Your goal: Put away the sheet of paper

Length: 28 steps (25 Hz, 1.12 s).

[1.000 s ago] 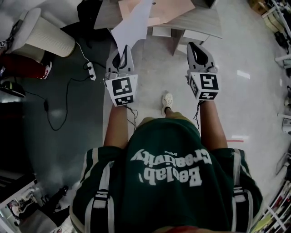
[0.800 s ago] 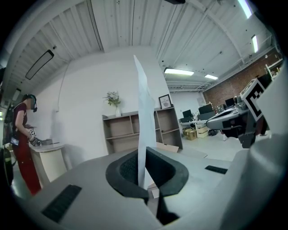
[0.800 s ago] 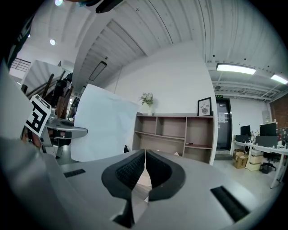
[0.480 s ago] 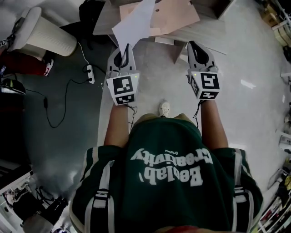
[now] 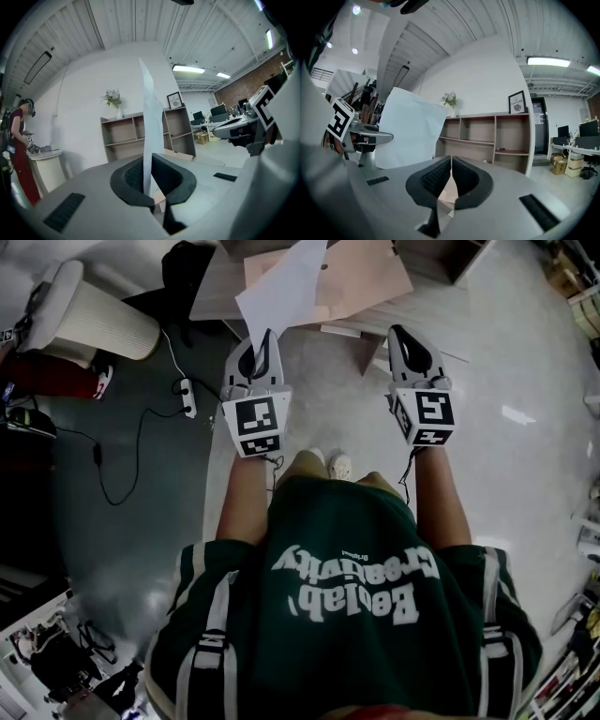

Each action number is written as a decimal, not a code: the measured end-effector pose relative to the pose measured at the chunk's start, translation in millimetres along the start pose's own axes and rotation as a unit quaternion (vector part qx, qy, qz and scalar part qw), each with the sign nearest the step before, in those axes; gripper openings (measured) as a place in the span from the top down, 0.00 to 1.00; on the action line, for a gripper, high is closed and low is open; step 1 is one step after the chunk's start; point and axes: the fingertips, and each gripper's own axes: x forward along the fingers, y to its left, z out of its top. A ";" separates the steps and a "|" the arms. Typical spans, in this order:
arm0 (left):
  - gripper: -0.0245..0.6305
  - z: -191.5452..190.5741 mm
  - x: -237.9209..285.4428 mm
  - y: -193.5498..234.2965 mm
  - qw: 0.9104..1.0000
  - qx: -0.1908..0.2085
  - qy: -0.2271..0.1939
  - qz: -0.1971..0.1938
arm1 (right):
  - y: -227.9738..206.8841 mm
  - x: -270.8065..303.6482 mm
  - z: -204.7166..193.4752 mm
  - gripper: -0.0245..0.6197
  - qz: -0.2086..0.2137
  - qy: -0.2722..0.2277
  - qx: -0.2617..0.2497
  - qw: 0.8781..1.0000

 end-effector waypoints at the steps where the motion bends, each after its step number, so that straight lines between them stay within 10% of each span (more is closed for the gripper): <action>1: 0.93 0.1 3.8 -1.3 1.000 0.000 0.000 -0.002 | -2.4 2.1 -1.5 0.90 -0.001 0.002 0.001 1.000; 28: 0.93 -54.6 249.3 55.6 0.989 -0.013 0.054 -0.137 | -66.5 249.9 -13.7 0.90 -0.038 0.049 0.005 0.998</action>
